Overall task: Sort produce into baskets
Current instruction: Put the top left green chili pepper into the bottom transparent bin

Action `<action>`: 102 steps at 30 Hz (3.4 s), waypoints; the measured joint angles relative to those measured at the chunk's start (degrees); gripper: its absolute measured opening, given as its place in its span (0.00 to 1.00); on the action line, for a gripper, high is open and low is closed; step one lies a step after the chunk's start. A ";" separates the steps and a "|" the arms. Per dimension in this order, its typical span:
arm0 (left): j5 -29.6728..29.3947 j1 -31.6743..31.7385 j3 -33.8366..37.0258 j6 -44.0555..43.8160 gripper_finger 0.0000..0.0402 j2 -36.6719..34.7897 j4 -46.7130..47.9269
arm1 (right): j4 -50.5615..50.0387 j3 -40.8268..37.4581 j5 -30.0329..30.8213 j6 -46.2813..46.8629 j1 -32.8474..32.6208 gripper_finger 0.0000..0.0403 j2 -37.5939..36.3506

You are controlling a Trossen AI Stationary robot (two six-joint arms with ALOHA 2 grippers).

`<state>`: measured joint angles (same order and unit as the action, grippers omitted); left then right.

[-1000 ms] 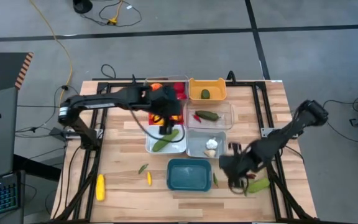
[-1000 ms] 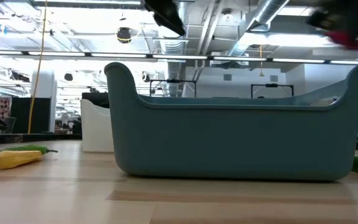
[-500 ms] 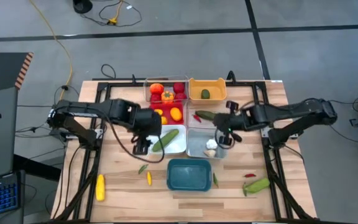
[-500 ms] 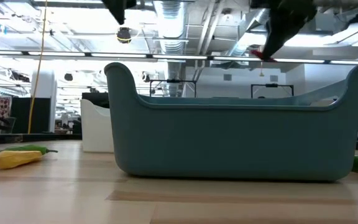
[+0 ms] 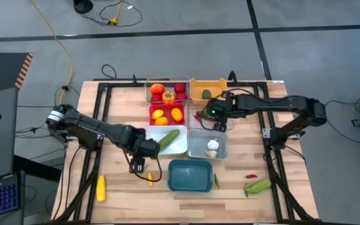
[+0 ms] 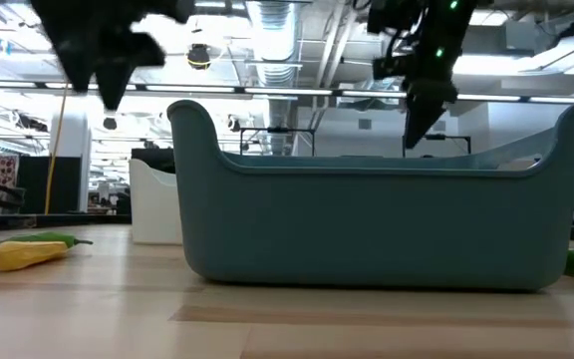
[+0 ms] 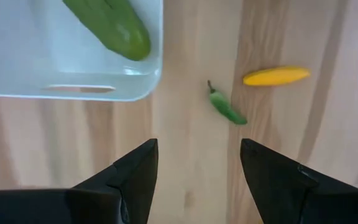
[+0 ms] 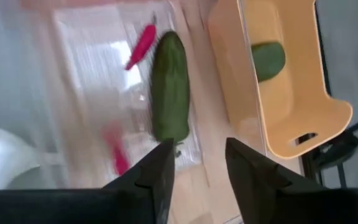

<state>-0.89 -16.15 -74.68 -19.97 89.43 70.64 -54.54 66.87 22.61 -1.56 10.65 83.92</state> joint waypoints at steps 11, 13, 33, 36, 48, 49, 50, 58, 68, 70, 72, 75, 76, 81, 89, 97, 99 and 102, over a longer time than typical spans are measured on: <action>0.07 -5.40 16.89 -12.47 0.53 0.02 -22.67 | -3.37 0.00 -0.03 -0.02 1.62 0.42 2.00; -0.08 -6.01 19.10 -15.11 0.53 0.02 -25.56 | -3.70 0.00 -0.02 0.00 1.62 0.42 1.24; -7.46 -8.60 31.43 -24.24 0.53 0.52 -41.85 | -3.80 0.00 -0.37 6.62 -4.29 0.41 -7.14; -7.54 -8.60 31.50 -24.25 0.52 0.50 -41.85 | -3.81 0.00 -0.39 7.88 -6.01 0.41 -7.76; -5.09 -8.51 30.22 -24.08 0.22 0.73 -40.99 | -5.44 0.00 -5.18 15.08 -14.36 0.41 -7.89; -3.61 -8.52 29.59 -23.81 0.20 0.77 -41.02 | -5.62 0.00 -5.26 15.77 -15.04 0.41 -7.89; -2.35 -8.46 28.82 -23.51 0.19 0.79 -40.95 | -5.79 0.00 -5.48 16.60 -15.71 0.41 -7.89; 6.21 -7.97 21.87 -18.73 0.14 0.76 -40.32 | -7.40 0.00 -6.47 21.68 -20.23 0.41 -7.89; 3.46 -1.98 7.12 -1.01 0.13 0.71 -41.15 | -7.37 0.00 -8.37 26.77 -25.04 0.41 -7.89; 0.13 0.47 4.09 4.92 0.13 0.70 -42.53 | -7.37 0.00 -8.37 30.25 -26.09 0.41 -7.87; -3.44 3.03 1.92 10.90 0.13 0.66 -45.32 | -7.36 0.00 -8.37 33.96 -27.27 0.41 -7.87; -7.76 7.19 0.44 18.75 0.13 0.63 -51.76 | -7.36 0.00 -8.59 39.61 -29.25 0.41 -7.87; -8.56 8.63 0.40 20.82 0.13 0.63 -54.17 | -7.35 0.00 -8.94 41.44 -30.02 0.41 -7.87; -8.79 16.01 0.85 26.62 0.13 0.63 -62.95 | -7.34 0.00 -9.16 50.16 -34.56 0.41 -7.76; -8.58 23.90 0.90 25.88 0.13 0.66 -65.11 | -4.55 -2.39 -9.14 62.35 -41.52 0.41 -7.69; -8.45 25.89 0.94 26.57 0.16 7.01 -70.92 | -3.21 -2.62 -7.77 69.90 -45.56 0.41 -7.69; -8.45 25.89 0.95 26.65 0.19 9.33 -73.25 | -2.37 -2.62 -7.69 71.52 -46.32 0.41 -7.72; -8.69 25.93 0.97 26.67 0.25 12.22 -74.42 | -0.88 -2.61 -7.59 72.72 -47.42 0.41 -7.15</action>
<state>-9.58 9.78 -73.71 6.69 101.65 -3.77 -55.41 64.26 15.02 71.16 -36.77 76.77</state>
